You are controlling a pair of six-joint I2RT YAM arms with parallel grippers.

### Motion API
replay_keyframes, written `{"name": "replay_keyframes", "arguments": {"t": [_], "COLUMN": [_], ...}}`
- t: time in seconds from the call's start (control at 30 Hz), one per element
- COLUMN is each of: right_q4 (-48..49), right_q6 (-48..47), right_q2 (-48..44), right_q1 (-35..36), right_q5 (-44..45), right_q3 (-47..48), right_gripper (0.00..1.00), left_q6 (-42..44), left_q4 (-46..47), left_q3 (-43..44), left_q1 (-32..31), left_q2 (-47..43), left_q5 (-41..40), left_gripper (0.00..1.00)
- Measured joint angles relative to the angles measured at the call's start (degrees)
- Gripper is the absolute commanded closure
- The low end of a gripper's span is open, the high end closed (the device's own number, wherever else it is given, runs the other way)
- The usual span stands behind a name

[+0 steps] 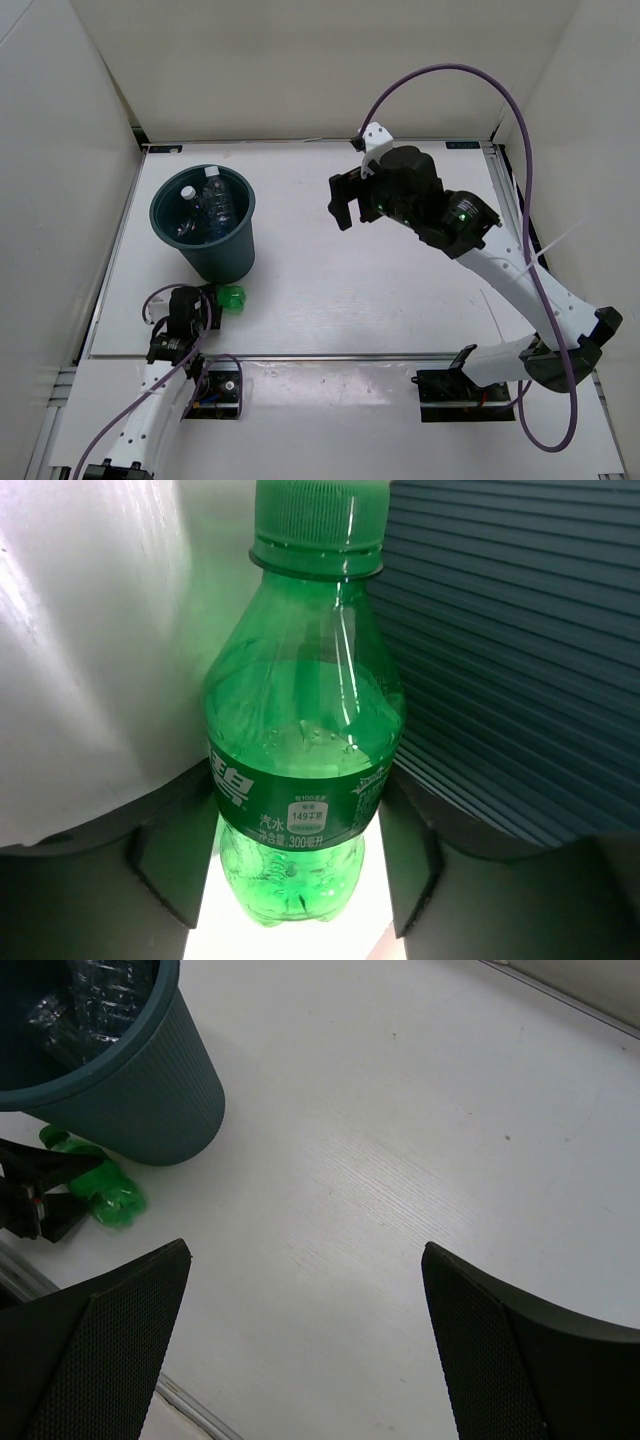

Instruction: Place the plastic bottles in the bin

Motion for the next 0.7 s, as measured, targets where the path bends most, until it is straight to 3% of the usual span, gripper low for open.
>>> {"name": "replay_keyframes", "arguments": {"t": [0.13, 0.33, 0.57, 0.7], "right_q4": [0.0, 0.2, 0.3, 0.2], "right_q6": [-0.2, -0.1, 0.3, 0.7], "right_q2": [0.0, 0.0, 0.0, 0.2], "right_q1": [0.0, 0.0, 0.0, 0.0], "right_q5": [0.5, 0.5, 0.5, 0.2], "right_q3": [-0.3, -0.3, -2.0, -2.3], "right_gripper": [0.00, 0.00, 0.00, 0.00], "left_q6": [0.2, 2.0, 2.6, 7.5], "left_q4": [-0.3, -5.7, -25.7, -33.6], "left_q3": [-0.8, 1.5, 20.0, 31.4], "left_q1": [0.0, 0.0, 0.0, 0.0], "left_q2": [-2.4, -3.3, -7.3, -7.9], "left_q5": [0.3, 4.9, 5.9, 4.2], "left_gripper": [0.50, 0.52, 0.54, 0.54]}}
